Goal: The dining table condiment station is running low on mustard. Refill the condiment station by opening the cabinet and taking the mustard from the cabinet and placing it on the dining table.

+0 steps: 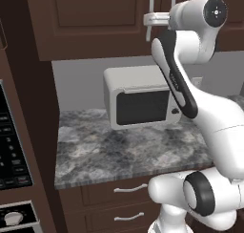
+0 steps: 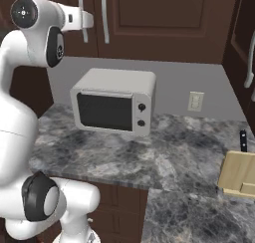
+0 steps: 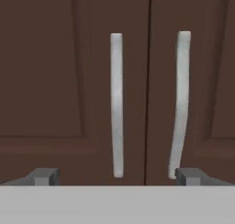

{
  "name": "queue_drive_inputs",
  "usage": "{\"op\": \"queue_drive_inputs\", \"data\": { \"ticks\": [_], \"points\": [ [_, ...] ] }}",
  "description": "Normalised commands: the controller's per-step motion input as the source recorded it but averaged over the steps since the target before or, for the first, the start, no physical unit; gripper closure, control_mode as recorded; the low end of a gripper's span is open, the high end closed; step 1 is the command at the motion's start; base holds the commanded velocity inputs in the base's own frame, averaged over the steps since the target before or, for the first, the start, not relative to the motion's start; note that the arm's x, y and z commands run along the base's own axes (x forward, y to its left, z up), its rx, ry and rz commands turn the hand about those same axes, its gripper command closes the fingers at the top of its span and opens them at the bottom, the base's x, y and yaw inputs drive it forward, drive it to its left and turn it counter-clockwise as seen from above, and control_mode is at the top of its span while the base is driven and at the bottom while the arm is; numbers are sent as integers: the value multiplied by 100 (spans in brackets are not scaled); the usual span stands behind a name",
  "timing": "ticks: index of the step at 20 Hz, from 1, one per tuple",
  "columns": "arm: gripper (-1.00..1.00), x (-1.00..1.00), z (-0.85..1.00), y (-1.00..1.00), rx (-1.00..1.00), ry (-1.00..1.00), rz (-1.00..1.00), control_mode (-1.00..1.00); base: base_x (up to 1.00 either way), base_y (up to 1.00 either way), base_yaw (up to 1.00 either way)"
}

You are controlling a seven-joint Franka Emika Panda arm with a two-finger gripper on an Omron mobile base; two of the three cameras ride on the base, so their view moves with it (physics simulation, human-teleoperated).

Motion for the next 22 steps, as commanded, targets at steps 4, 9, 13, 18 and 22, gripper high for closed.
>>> {"op": "queue_drive_inputs", "data": {
  "ticks": [4, 9, 13, 18, 22],
  "points": [
    [-100, 67, 0, 0, 0, 12, 0, -100, 0, 0, 0],
    [-100, 63, 0, 2, 0, 9, 0, -100, 0, 0, 0],
    [-100, 60, -2, 14, 0, 6, 0, -100, 0, 0, 0],
    [-100, 57, -7, 21, -2, 2, 0, -100, 0, 0, 0],
    [-100, 57, -16, 2, 0, 0, 0, -100, 0, 0, 0]
  ]
}}
